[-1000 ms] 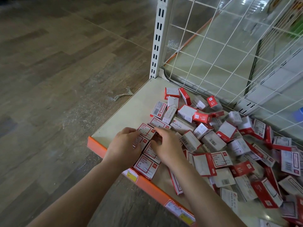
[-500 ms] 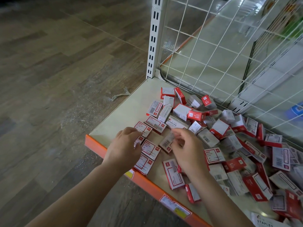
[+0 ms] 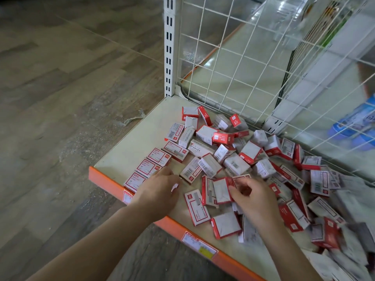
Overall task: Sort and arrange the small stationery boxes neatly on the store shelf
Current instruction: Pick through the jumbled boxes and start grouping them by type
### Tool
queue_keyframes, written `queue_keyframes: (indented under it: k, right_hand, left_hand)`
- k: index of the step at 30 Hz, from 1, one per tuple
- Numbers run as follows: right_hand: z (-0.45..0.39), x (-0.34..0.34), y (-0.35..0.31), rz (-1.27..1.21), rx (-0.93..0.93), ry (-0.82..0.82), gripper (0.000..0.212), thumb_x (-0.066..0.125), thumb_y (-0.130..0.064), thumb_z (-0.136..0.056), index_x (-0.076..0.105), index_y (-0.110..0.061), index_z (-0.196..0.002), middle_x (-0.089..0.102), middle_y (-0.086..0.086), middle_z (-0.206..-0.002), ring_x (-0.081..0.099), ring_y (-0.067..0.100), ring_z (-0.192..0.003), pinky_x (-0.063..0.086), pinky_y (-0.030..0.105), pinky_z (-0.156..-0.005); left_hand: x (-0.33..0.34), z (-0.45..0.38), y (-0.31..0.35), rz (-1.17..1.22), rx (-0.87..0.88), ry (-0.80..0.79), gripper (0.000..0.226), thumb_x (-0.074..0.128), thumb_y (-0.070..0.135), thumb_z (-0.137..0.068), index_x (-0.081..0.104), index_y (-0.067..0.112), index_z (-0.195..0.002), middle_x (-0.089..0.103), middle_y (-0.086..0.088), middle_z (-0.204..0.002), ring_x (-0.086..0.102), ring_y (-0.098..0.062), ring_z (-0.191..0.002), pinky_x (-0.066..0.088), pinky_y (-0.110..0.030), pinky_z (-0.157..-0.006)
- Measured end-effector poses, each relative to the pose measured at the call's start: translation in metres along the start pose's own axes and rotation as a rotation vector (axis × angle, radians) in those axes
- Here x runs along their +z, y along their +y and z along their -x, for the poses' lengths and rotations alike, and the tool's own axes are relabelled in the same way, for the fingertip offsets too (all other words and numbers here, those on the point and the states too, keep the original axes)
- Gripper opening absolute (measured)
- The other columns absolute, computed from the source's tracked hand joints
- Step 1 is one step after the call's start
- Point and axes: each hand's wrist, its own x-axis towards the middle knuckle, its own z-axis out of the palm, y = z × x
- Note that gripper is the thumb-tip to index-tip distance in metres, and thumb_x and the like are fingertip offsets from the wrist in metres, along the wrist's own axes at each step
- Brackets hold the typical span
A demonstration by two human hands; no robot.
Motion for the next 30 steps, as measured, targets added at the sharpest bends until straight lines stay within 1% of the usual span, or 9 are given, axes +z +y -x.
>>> queue_keyframes:
  k: [2, 4, 9, 12, 15, 18, 23, 26, 30]
  right_hand:
    - [0.004, -0.001, -0.001, -0.024, 0.007, -0.018, 0.023, 0.067, -0.024, -0.083, 0.067, -0.015, -0.103, 0.059, -0.010, -0.089, 0.051, -0.002, -0.076, 0.034, 0.007, -0.061]
    - [0.007, -0.002, -0.002, -0.022, 0.023, -0.038, 0.025, 0.068, -0.025, -0.082, 0.066, -0.015, -0.105, 0.056, -0.014, -0.086, 0.051, -0.004, -0.075, 0.036, 0.008, -0.061]
    - [0.015, 0.000, -0.004, -0.054, 0.086, -0.036, 0.027, 0.069, -0.025, -0.081, 0.062, -0.017, -0.105, 0.056, -0.015, -0.081, 0.054, 0.001, -0.076, 0.042, 0.013, -0.063]
    - [0.019, 0.006, -0.005, -0.074, 0.109, -0.031, 0.029, 0.069, -0.025, -0.081, 0.058, -0.019, -0.108, 0.060, -0.010, -0.093, 0.057, 0.005, -0.082, 0.043, 0.013, -0.062]
    - [0.019, 0.010, -0.003, -0.089, 0.144, -0.032, 0.028, 0.069, -0.024, -0.081, 0.056, -0.020, -0.106, 0.062, -0.005, -0.101, 0.059, 0.010, -0.089, 0.048, 0.019, -0.068]
    - [0.019, 0.013, -0.003, -0.148, 0.183, -0.037, 0.026, 0.070, -0.021, -0.080, 0.053, -0.021, -0.100, 0.063, -0.004, -0.099, 0.059, 0.008, -0.084, 0.043, 0.014, -0.059]
    - [0.019, 0.014, -0.005, -0.147, 0.173, -0.019, 0.028, 0.068, -0.021, -0.082, 0.054, -0.018, -0.106, 0.062, -0.005, -0.100, 0.056, 0.008, -0.084, 0.036, 0.011, -0.054]
    - [0.020, 0.015, -0.006, -0.142, 0.167, -0.020, 0.030, 0.069, -0.023, -0.082, 0.052, -0.018, -0.107, 0.058, -0.008, -0.097, 0.055, 0.008, -0.085, 0.040, 0.013, -0.058]
    - [0.021, 0.020, -0.006, -0.124, 0.155, -0.016, 0.030, 0.068, -0.024, -0.082, 0.057, -0.018, -0.109, 0.062, -0.005, -0.102, 0.059, 0.012, -0.093, 0.052, 0.024, -0.074]
  left_hand:
    - [0.000, 0.000, 0.001, -0.006, -0.005, -0.001, 0.031, 0.043, 0.031, -0.096, 0.054, 0.032, -0.125, 0.045, 0.011, -0.128, 0.042, -0.009, -0.120, 0.044, -0.023, -0.094]
    - [0.001, 0.000, 0.003, -0.002, -0.012, -0.002, 0.031, 0.044, 0.030, -0.096, 0.055, 0.031, -0.124, 0.046, 0.011, -0.126, 0.044, -0.009, -0.119, 0.044, -0.023, -0.094]
    - [0.004, 0.000, 0.008, 0.028, -0.047, -0.018, 0.029, 0.045, 0.031, -0.096, 0.057, 0.028, -0.122, 0.050, 0.010, -0.123, 0.049, -0.009, -0.113, 0.046, -0.023, -0.091]
    - [0.003, 0.001, 0.012, 0.044, -0.062, -0.043, 0.029, 0.044, 0.031, -0.096, 0.056, 0.028, -0.122, 0.051, 0.010, -0.123, 0.050, -0.010, -0.112, 0.046, -0.024, -0.091]
    - [0.001, 0.004, 0.013, 0.044, -0.067, -0.048, 0.030, 0.043, 0.031, -0.096, 0.056, 0.028, -0.123, 0.050, 0.010, -0.125, 0.050, -0.010, -0.113, 0.045, -0.021, -0.088]
    - [-0.001, 0.008, 0.013, 0.058, -0.068, -0.051, 0.030, 0.044, 0.030, -0.096, 0.056, 0.027, -0.123, 0.049, 0.010, -0.127, 0.050, -0.010, -0.114, 0.044, -0.020, -0.086]
    - [-0.003, 0.010, 0.015, 0.066, -0.083, -0.056, 0.031, 0.045, 0.031, -0.096, 0.055, 0.027, -0.124, 0.049, 0.010, -0.128, 0.049, -0.011, -0.116, 0.044, -0.020, -0.087]
    - [-0.004, 0.011, 0.017, 0.059, -0.087, -0.055, 0.031, 0.045, 0.030, -0.096, 0.055, 0.026, -0.125, 0.049, 0.009, -0.129, 0.049, -0.011, -0.116, 0.044, -0.020, -0.088]
    - [-0.005, 0.012, 0.017, 0.064, -0.090, -0.056, 0.031, 0.045, 0.028, -0.096, 0.055, 0.027, -0.125, 0.049, 0.009, -0.130, 0.049, -0.011, -0.117, 0.045, -0.021, -0.087]
